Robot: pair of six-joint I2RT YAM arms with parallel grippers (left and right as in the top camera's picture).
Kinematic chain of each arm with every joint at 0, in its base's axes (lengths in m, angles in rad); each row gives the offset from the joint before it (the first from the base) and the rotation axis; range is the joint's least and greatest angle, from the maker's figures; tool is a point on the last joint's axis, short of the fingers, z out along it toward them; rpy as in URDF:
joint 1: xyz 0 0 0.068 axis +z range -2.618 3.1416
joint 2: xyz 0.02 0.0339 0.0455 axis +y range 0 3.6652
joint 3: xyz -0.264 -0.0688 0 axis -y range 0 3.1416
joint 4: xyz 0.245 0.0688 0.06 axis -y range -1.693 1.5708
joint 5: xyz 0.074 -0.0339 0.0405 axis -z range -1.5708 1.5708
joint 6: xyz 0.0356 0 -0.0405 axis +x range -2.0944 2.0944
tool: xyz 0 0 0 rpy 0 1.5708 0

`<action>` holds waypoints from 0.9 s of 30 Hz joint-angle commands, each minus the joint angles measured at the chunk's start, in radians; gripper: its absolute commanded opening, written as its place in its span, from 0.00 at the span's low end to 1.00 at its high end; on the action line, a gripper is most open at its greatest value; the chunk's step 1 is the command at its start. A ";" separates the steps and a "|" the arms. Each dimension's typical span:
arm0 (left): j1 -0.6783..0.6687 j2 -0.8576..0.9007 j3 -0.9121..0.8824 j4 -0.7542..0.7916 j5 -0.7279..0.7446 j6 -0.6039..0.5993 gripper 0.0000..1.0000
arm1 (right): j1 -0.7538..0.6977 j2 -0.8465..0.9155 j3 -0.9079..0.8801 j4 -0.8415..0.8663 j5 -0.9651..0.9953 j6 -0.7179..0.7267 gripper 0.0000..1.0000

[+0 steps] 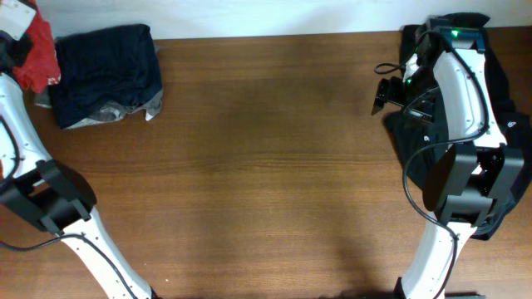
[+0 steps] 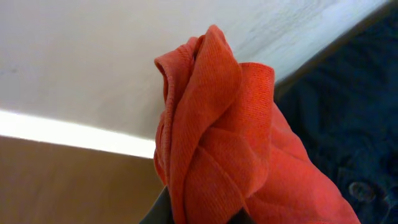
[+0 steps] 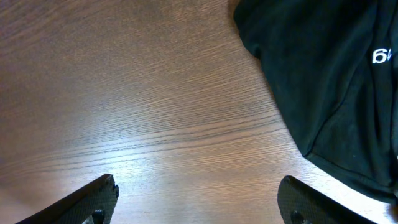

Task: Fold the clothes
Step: 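Lower the red t-shirt onto the navy garment and open the left gripper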

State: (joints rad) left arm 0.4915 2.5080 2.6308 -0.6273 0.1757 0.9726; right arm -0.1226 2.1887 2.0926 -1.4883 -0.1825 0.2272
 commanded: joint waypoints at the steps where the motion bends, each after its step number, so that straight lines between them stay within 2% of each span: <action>1: -0.051 0.053 -0.003 0.006 0.004 0.012 0.00 | 0.006 -0.033 0.003 0.000 0.009 -0.010 0.87; 7: -0.148 0.114 -0.003 0.006 0.004 0.008 0.00 | 0.006 -0.033 0.003 0.002 0.008 -0.009 0.87; 8: -0.169 0.127 -0.003 0.006 0.004 0.008 0.03 | 0.006 -0.033 0.003 0.003 0.009 -0.010 0.87; 10: -0.208 0.150 -0.003 0.005 0.007 0.008 0.17 | 0.006 -0.033 0.003 0.003 0.009 -0.010 0.87; 11: -0.235 0.164 -0.003 0.005 0.017 0.008 0.35 | 0.006 -0.033 0.003 0.003 0.009 -0.010 0.87; 12: -0.249 0.171 -0.003 0.005 0.025 0.008 0.63 | 0.006 -0.033 0.003 0.003 0.009 -0.010 0.87; 13: -0.272 0.181 -0.003 0.006 0.034 0.008 0.99 | 0.006 -0.033 0.003 0.003 0.009 -0.010 0.87; 17: -0.351 0.201 -0.003 0.011 0.049 -0.015 0.99 | 0.006 -0.033 0.003 0.003 0.009 -0.010 0.87; 22: -0.404 0.198 0.026 0.081 0.045 -0.395 0.99 | 0.006 -0.033 0.003 0.003 0.009 -0.010 0.88; 27: -0.400 0.172 0.134 -0.002 0.046 -0.706 0.99 | 0.006 -0.033 0.003 0.002 0.009 -0.010 0.88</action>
State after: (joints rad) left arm 0.0589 2.7083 2.6827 -0.5991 0.2131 0.5587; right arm -0.1226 2.1887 2.0926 -1.4853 -0.1822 0.2272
